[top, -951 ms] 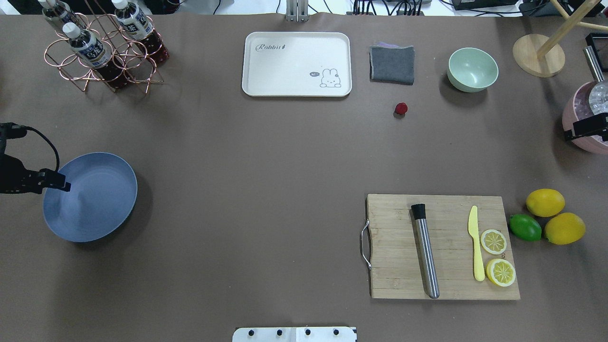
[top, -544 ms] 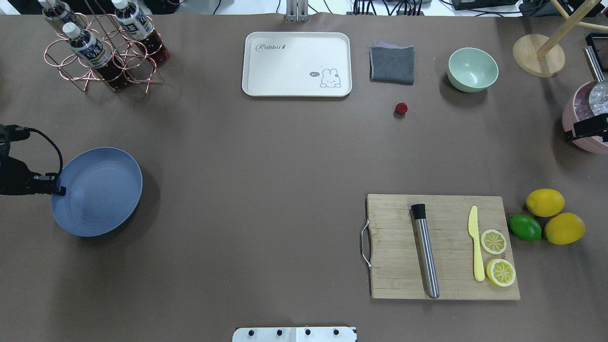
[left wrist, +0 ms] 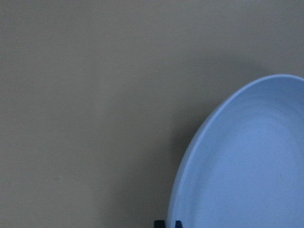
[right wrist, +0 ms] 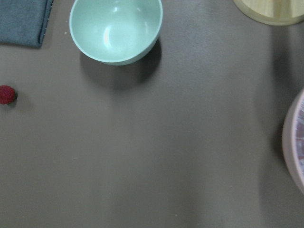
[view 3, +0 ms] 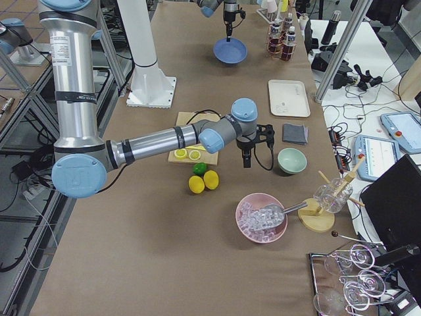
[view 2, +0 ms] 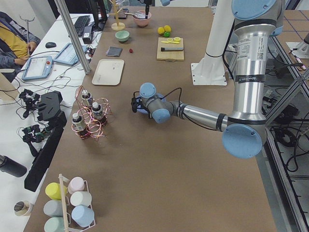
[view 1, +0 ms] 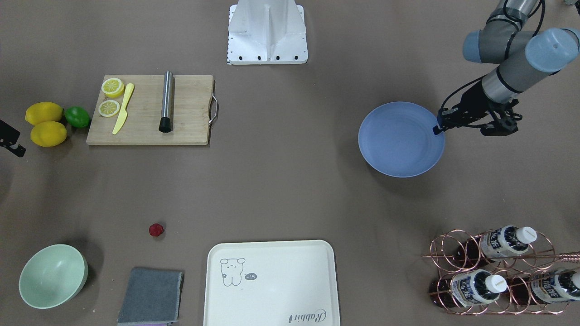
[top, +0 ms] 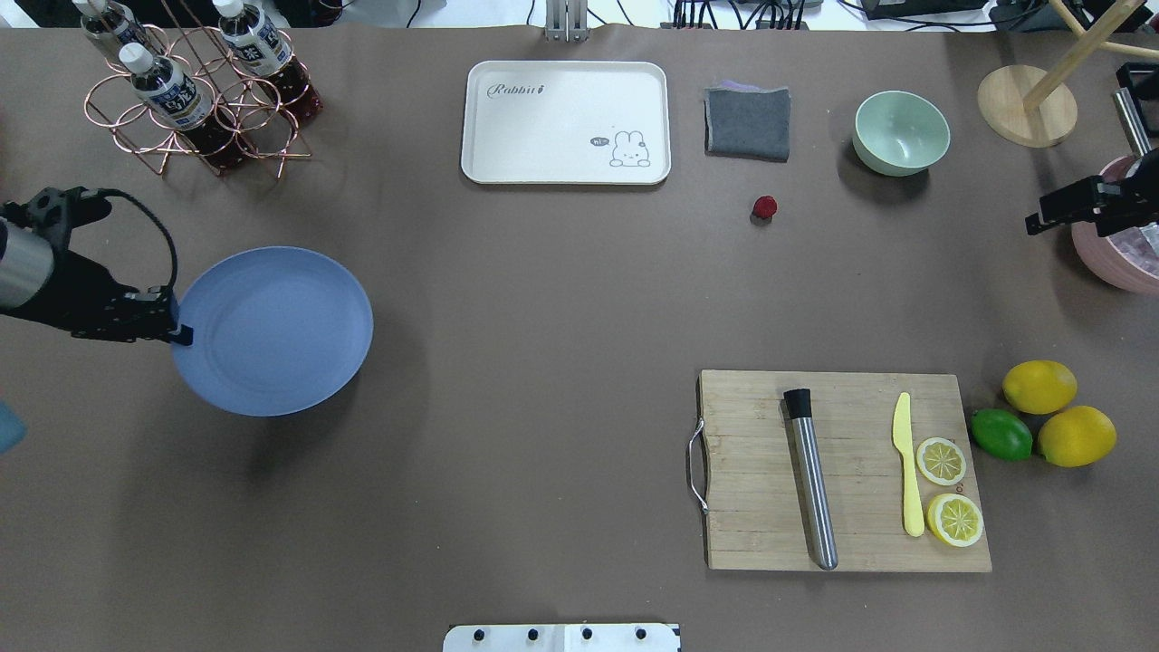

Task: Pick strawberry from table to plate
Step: 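Slide the blue plate farther with the left gripper while the right gripper reaches the strawberry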

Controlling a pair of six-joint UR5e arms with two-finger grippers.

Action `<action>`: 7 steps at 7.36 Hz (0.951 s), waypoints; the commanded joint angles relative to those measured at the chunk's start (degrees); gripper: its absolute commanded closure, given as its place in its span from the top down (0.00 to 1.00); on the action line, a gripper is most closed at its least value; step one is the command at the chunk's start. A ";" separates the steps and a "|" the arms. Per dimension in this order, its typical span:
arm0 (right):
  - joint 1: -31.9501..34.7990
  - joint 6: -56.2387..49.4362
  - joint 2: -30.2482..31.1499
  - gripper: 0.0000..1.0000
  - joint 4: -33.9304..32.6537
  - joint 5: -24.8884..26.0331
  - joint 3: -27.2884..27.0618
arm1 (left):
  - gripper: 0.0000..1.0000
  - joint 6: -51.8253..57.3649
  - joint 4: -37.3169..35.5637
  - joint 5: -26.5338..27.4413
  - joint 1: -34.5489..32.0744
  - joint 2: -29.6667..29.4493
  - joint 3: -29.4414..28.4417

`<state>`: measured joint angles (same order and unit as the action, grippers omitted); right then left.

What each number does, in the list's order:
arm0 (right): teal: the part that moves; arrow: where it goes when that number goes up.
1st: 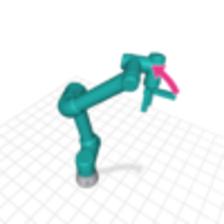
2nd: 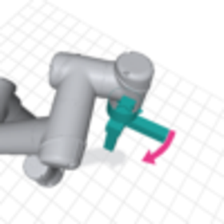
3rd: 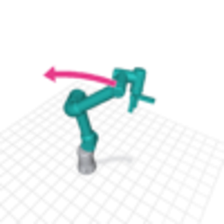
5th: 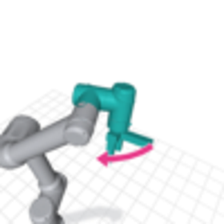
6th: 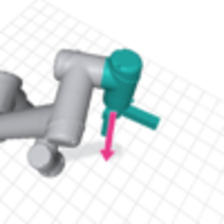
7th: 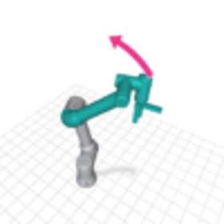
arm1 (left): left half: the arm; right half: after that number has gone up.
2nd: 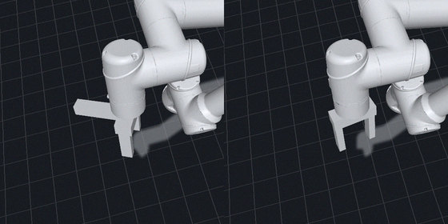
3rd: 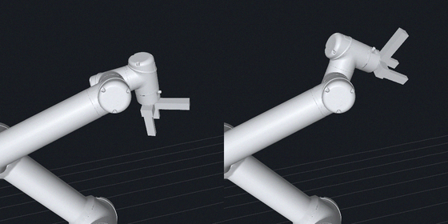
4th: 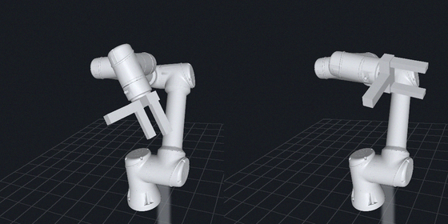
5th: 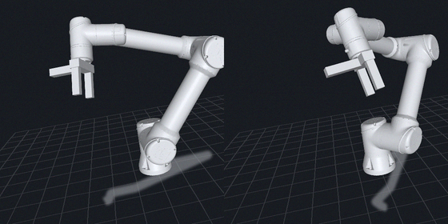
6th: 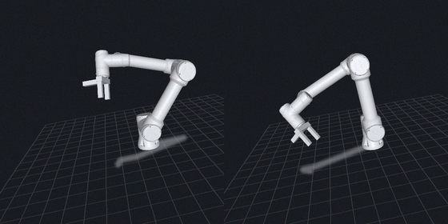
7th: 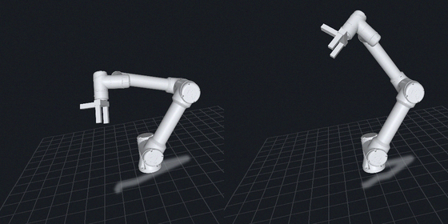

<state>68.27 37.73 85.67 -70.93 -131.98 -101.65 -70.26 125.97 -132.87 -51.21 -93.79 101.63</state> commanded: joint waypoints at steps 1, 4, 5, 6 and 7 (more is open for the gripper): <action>-4.79 6.45 -9.00 1.00 -1.67 1.62 5.03 | 0.00 -10.92 -3.62 5.21 7.14 -8.31 4.27; -8.40 10.50 -17.44 1.00 -1.32 3.30 13.37 | 0.00 -16.04 -20.28 17.77 18.65 -23.15 3.58; -9.63 10.61 -20.26 1.00 -1.06 4.70 16.45 | 0.00 -18.48 -20.15 21.39 22.17 -24.76 1.66; -11.65 12.78 -22.46 1.00 -0.88 6.89 18.14 | 0.00 -19.64 -20.06 22.99 23.86 -26.08 0.51; -13.41 13.76 -23.53 1.00 -0.88 8.13 18.94 | 0.00 -20.34 -19.97 24.14 25.09 -26.27 0.24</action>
<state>57.10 49.88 64.23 -71.92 -125.74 -84.46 -89.33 106.18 -110.85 -28.28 -119.00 102.71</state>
